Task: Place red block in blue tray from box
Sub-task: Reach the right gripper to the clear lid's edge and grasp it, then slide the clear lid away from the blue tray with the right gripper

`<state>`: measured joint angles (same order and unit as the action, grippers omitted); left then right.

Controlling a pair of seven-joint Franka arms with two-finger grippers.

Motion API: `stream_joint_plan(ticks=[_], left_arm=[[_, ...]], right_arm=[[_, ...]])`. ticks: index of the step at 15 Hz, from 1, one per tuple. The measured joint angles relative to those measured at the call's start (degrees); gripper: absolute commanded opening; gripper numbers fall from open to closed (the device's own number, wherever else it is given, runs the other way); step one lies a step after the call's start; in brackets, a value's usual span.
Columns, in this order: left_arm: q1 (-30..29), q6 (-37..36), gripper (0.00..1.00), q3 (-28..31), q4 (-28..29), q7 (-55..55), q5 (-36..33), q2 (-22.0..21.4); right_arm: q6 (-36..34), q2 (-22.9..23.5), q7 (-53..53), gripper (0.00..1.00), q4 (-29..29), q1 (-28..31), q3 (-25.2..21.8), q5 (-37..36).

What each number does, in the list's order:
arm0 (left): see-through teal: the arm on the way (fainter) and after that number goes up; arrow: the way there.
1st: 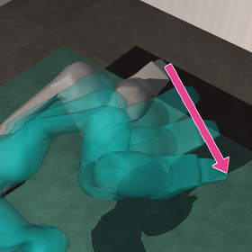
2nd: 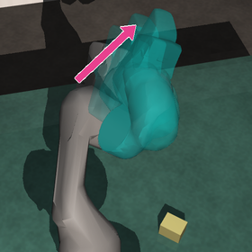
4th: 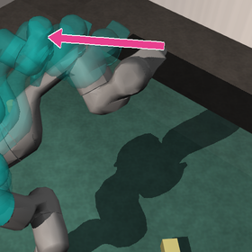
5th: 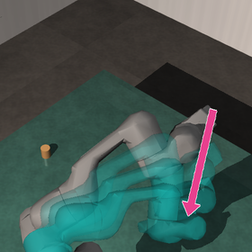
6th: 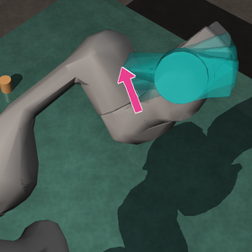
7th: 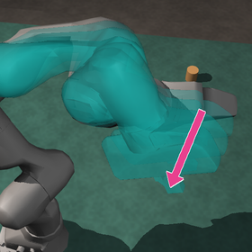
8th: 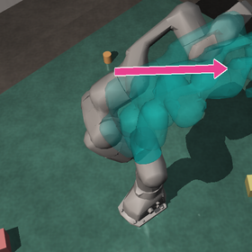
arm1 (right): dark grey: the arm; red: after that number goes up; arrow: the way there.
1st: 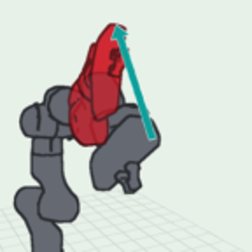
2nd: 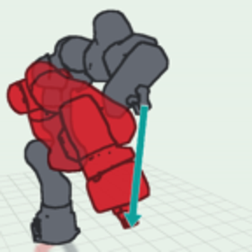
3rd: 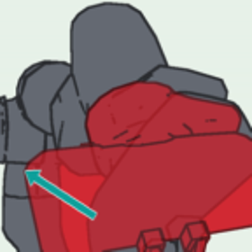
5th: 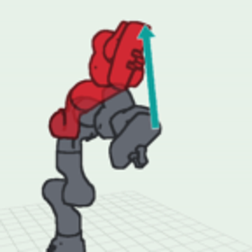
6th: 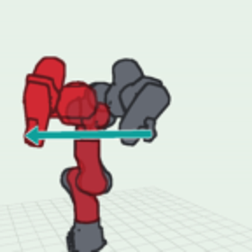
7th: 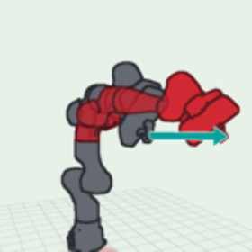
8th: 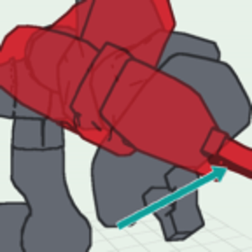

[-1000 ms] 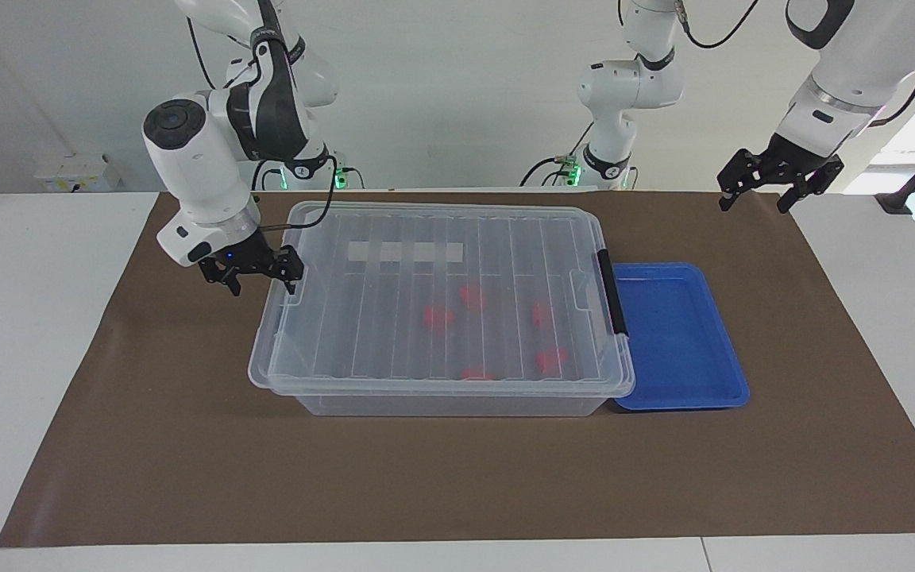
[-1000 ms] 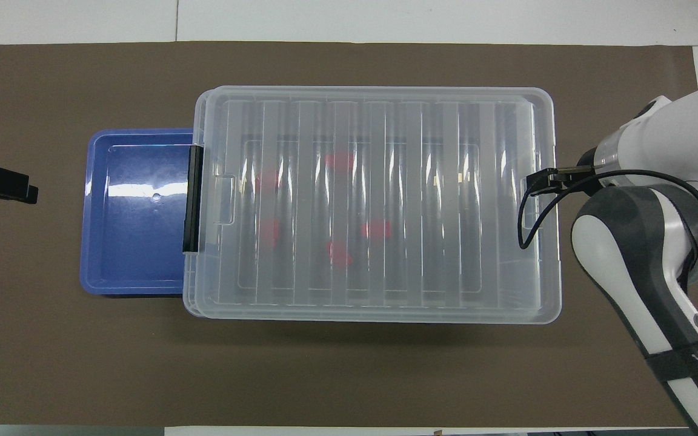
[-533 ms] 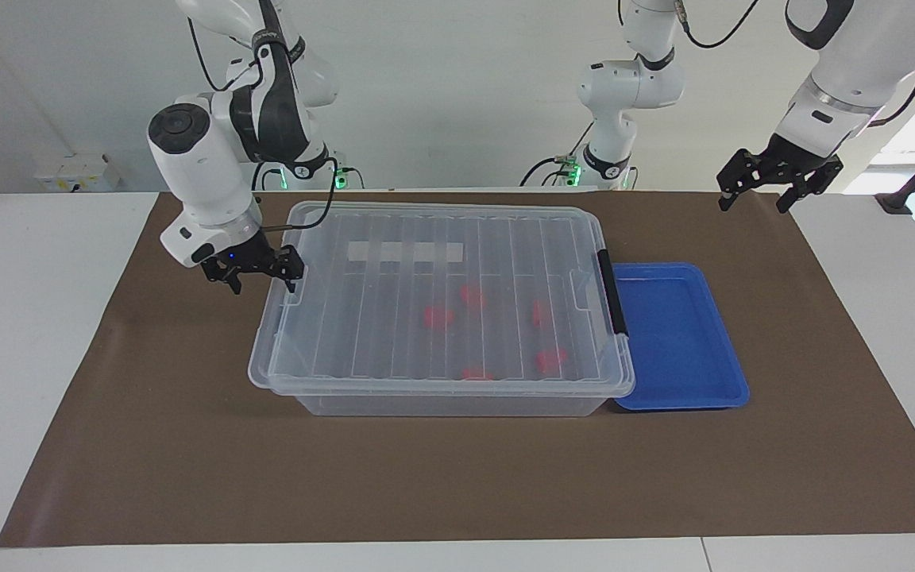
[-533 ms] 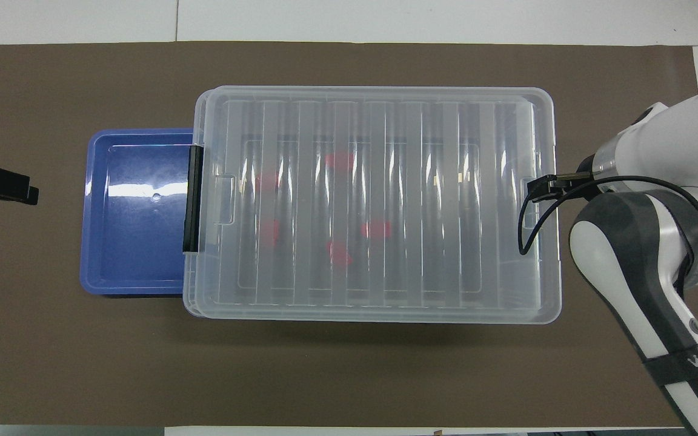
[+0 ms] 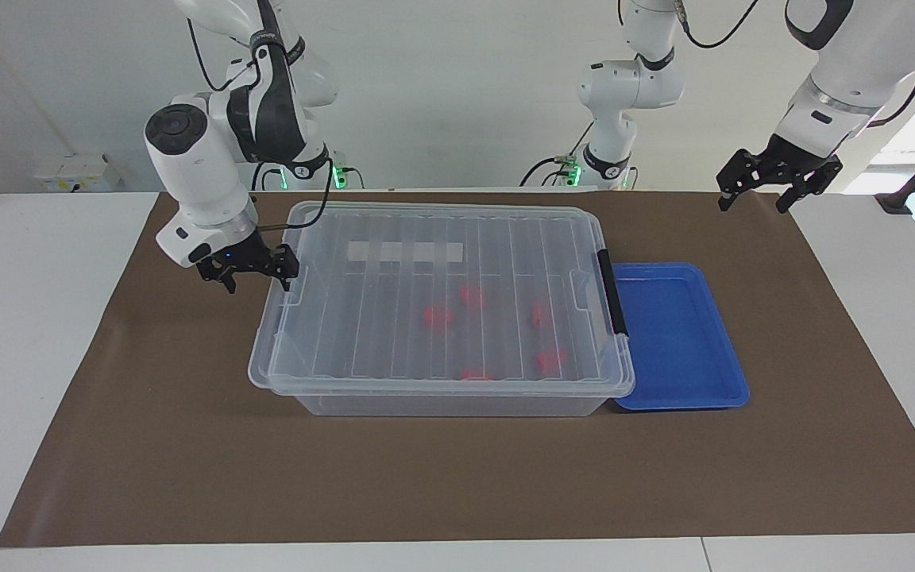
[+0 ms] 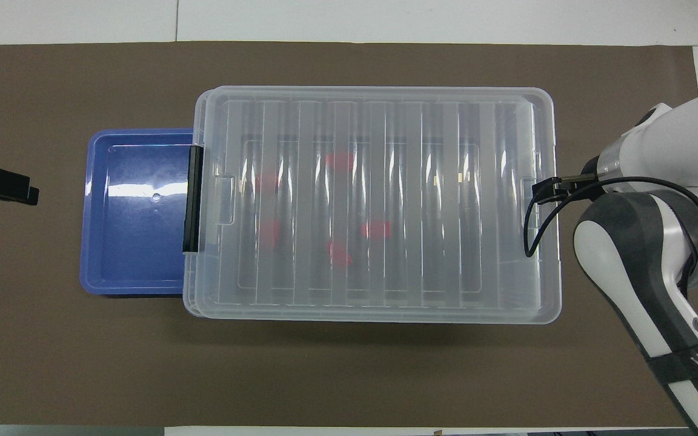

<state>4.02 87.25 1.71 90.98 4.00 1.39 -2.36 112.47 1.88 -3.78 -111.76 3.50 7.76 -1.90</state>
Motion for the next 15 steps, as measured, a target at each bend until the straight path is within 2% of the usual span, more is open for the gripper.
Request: stream_joint_plan(ticks=[15], left_arm=[[0.17,0.19,1.00,-0.35,0.82,0.00,0.00,-0.26]], right_arm=[[-0.04,-0.15,7.60,1.00,-0.06,0.26,-6.30,0.00]])
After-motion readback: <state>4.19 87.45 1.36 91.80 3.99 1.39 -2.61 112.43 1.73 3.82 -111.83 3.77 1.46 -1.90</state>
